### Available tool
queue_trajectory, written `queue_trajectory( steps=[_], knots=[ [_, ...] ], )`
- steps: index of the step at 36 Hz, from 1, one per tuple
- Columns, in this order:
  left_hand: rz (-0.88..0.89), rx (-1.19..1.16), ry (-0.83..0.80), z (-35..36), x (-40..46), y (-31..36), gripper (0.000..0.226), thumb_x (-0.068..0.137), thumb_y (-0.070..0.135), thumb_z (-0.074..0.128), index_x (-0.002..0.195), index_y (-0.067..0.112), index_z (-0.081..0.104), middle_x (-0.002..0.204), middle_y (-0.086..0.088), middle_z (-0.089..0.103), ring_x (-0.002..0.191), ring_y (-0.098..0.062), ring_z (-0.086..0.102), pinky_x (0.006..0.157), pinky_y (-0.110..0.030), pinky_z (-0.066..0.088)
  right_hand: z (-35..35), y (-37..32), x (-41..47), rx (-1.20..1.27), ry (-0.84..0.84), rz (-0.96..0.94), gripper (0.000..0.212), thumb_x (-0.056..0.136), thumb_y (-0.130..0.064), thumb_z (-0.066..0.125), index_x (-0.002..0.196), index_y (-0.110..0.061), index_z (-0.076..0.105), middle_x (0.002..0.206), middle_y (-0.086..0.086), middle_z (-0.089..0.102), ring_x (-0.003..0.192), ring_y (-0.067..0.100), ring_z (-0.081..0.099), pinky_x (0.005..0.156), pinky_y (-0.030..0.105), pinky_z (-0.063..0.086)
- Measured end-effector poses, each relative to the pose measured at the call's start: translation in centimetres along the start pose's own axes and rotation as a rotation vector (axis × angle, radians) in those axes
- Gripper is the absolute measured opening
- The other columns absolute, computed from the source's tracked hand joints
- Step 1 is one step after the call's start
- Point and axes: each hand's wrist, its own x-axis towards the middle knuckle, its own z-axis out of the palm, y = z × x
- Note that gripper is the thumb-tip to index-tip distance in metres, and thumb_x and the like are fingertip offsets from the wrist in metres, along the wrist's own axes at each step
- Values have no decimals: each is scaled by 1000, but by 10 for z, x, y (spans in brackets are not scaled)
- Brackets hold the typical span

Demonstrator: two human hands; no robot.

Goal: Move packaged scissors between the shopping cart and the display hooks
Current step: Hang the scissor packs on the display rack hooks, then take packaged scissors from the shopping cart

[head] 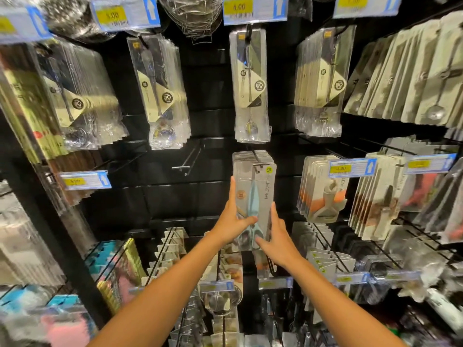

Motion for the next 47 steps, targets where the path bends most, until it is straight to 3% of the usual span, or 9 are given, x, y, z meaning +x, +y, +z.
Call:
queue_trajectory(
  steps=[9,15,19,24,32,35,39,43,47],
  knots=[
    [1,-99,8,13,6,-15,124,82,37,80,147,62,-23,166,4,27,148,-21,39,115,-59,40,-6,15,19,-20,28,2,122,86,-28,72,146,-50,-32,153,13,25,135,34,41,111,52,40],
    [-107,-104,21,14,-1,-28,109,94,9,70,155,46,-12,146,34,26,121,29,40,106,-13,42,-10,24,21,71,12,-15,113,90,-36,72,155,-41,-20,155,9,25,143,26,31,110,39,35],
    [-111,26,33,12,-26,-37,95,96,12,69,157,37,2,147,35,19,113,39,30,89,5,36,-5,28,4,134,118,-4,101,92,-34,72,159,-35,-3,159,2,24,146,19,29,113,35,31],
    [-180,205,39,-11,-80,-64,85,99,26,66,162,38,10,169,14,8,155,-4,13,127,-42,23,9,28,-37,68,240,-194,59,97,-16,64,149,-28,40,150,-10,38,141,10,35,118,40,36],
    [-172,413,72,-81,-194,-98,72,100,29,61,160,39,22,168,18,15,155,1,9,128,-44,19,65,-14,-71,-79,-96,-443,55,97,-17,62,147,-31,43,145,-19,39,141,10,36,119,23,24],
    [-150,493,132,-115,-245,-98,71,100,31,59,159,43,22,167,18,19,156,-5,13,127,-47,21,103,-41,-77,-119,-268,-497,62,99,-24,56,149,-46,27,155,-22,26,149,5,18,122,34,19],
    [-204,652,194,-161,-318,-97,66,98,50,49,159,37,27,168,13,18,157,-9,7,127,-48,19,158,-93,-91,-156,-424,-570,59,101,-32,56,146,-51,23,153,-33,12,139,-21,-11,117,14,-1],
    [-236,815,239,-202,-399,-103,66,99,51,46,157,23,36,163,-3,34,154,-29,25,122,-57,27,219,-142,-110,-201,-600,-596,60,101,-46,49,155,-44,22,164,-20,9,152,2,-4,124,33,8],
    [-421,918,266,-235,-493,-115,69,101,64,32,159,25,31,168,2,21,157,-27,12,124,-52,22,285,-188,-138,-262,-702,-732,60,100,-49,50,155,-31,32,165,-8,19,154,16,9,126,40,13]
  ],
)
